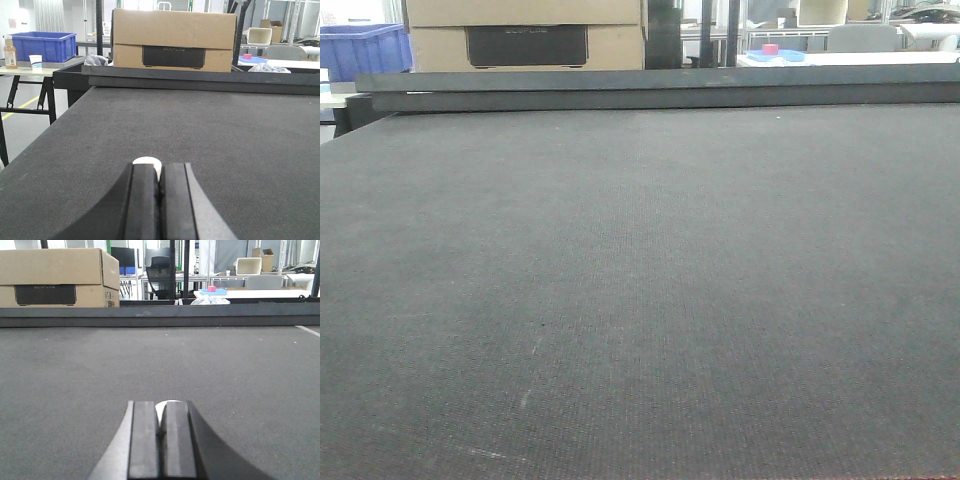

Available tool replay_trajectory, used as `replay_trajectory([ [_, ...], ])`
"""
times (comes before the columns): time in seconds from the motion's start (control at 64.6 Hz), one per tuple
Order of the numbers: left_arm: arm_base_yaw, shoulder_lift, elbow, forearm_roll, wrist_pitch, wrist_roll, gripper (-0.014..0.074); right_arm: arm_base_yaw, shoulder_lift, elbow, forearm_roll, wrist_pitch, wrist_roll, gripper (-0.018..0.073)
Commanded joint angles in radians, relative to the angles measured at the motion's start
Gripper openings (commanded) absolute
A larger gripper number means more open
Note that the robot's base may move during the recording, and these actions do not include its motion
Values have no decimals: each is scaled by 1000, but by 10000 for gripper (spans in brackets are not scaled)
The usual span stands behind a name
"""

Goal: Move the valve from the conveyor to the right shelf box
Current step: 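Lower both open grippers toward the two valves on the conveyor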

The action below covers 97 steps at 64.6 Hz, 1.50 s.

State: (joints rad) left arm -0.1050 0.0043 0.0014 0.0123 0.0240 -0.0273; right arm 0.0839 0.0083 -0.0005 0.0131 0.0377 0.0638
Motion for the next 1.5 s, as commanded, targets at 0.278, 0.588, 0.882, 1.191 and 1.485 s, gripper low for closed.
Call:
replay_trajectory([
  [0.278, 2, -4, -1, -4, -12, 3, -111, -2, -8, 0, -2, -17, 0, -162],
  [0.588, 2, -4, -1, -4, -12, 3, -111, -2, -8, 0, -2, -17, 0, -162],
  [0.882, 2, -4, -1, -4, -16, 3, -111, -2, -8, 0, -2, -23, 0, -162],
  [1.191, 2, -2, -227, 9, 312, -2, -111, -2, -8, -212, -23, 253, 0, -162],
  [1.485, 2, 247, -539, 25, 536, -2, -111, -2, 275, -519, -37, 496, 0, -162],
])
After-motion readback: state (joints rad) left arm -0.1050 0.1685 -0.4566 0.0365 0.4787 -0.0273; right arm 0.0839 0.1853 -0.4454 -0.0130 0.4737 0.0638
